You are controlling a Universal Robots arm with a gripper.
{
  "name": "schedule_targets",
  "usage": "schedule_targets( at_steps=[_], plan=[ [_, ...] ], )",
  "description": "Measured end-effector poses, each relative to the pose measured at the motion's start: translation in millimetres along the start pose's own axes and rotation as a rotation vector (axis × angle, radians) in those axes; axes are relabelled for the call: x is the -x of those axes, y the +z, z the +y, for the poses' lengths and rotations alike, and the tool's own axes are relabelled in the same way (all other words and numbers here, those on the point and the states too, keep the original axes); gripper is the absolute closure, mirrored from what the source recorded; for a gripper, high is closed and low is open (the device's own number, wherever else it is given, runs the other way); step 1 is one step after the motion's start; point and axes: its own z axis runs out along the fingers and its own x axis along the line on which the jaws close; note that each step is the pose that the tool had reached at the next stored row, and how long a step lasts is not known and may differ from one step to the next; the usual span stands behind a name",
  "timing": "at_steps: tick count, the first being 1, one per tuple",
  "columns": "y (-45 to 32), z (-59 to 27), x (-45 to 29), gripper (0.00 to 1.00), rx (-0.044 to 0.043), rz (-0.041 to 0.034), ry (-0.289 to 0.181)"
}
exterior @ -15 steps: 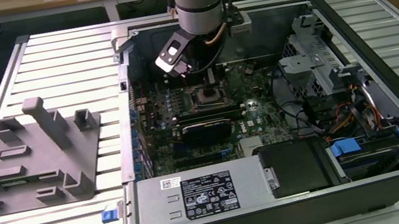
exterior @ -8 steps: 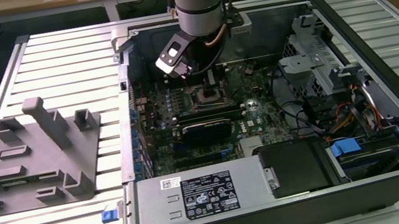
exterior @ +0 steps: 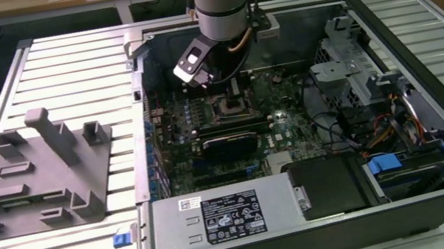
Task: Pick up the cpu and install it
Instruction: 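Place the cpu into insertion slot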
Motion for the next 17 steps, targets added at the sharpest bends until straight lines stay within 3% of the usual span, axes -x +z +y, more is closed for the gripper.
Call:
schedule_targets(
  at_steps=[8,17],
  plan=[
    [-0.4,0.1,-0.1,0.89,0.0007,0.0009,0.000],
    [-17.5,0.8,0.2,0.89,0.0002,-0.0006,0.000]
  ],
)
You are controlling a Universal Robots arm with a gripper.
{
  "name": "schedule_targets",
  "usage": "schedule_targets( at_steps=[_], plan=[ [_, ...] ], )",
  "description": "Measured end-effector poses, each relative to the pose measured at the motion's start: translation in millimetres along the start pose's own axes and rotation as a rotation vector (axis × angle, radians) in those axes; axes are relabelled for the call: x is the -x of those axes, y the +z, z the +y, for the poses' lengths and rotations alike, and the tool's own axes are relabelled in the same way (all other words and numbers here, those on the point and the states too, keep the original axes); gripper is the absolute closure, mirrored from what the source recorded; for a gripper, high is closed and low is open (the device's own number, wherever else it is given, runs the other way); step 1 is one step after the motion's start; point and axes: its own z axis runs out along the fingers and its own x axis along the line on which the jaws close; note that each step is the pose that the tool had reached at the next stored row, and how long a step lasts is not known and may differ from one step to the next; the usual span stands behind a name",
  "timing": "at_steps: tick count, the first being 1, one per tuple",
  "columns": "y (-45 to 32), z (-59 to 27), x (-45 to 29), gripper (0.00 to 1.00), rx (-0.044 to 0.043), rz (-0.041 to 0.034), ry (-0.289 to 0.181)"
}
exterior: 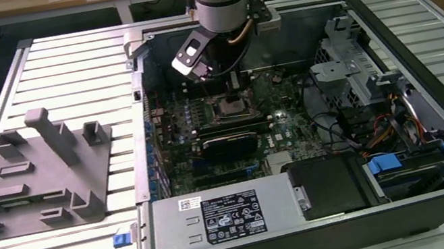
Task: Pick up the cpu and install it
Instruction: 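Place the cpu into insertion slot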
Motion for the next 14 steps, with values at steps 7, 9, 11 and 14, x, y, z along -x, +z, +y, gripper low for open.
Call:
schedule_targets(
  at_steps=[7,9,11,14],
  plan=[
    [-17.3,0.7,0.2,0.89,0.0003,-0.0001,0.000],
    [-22.6,0.9,0.2,0.89,0.0004,-0.0002,0.000],
    [-26.2,1.1,0.3,0.89,0.0006,0.0000,0.000],
    [-27.7,1.2,0.3,0.89,0.0009,0.0001,0.000]
  ],
)
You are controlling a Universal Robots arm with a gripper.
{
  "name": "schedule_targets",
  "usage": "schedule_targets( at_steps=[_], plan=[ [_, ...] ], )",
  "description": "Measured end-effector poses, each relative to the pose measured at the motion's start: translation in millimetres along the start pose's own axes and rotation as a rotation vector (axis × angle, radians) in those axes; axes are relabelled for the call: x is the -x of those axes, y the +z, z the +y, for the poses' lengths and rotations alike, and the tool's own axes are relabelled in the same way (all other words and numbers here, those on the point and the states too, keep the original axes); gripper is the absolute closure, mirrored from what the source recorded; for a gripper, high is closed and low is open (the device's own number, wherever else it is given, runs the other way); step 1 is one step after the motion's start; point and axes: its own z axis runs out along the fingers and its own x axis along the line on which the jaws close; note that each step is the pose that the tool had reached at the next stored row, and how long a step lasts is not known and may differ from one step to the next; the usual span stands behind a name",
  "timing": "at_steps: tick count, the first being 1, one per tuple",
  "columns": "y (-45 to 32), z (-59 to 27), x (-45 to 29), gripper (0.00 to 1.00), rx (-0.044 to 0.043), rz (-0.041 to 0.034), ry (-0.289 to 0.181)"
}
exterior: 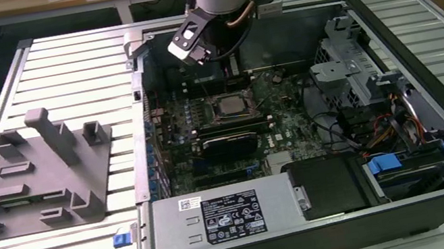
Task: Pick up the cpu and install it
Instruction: 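Place the cpu into insertion slot, then close the cpu cover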
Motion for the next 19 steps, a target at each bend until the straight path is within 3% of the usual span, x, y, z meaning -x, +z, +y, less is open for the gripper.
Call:
schedule_targets(
  at_steps=[14,19],
  plan=[
    [-0.5,0.0,0.0,0.89,-0.0002,-0.0002,0.000],
    [-7.7,0.3,0.1,0.89,-0.0001,-0.0002,0.000]
  ],
)
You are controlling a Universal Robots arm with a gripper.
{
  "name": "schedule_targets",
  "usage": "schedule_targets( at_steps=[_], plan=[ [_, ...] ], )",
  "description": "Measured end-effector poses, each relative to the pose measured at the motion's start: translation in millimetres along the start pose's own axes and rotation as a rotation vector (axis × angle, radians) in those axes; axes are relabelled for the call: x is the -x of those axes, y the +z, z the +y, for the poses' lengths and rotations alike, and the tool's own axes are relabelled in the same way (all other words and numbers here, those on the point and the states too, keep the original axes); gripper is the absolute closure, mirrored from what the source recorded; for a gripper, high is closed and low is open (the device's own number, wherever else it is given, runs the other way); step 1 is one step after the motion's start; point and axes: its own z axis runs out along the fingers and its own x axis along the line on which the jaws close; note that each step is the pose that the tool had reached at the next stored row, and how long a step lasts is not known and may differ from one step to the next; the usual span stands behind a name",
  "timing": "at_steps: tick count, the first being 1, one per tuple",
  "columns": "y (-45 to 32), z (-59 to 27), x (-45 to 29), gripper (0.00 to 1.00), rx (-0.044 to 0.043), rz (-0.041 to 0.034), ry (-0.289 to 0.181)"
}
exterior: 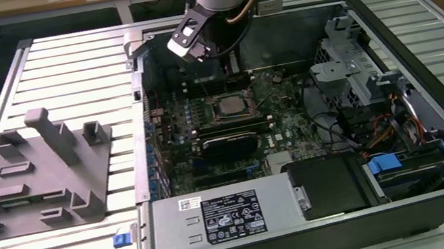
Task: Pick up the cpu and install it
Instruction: 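Close the cpu cover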
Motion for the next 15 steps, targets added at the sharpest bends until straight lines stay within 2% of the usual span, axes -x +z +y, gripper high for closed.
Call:
schedule_targets(
  at_steps=[8,11,15],
  plan=[
    [-20.5,0.9,0.2,0.89,0.0000,0.0000,0.000],
    [-23.9,1.1,0.2,0.89,0.0000,0.0000,0.000],
    [-24.0,1.1,0.2,0.89,0.0001,0.0002,0.000]
  ],
)
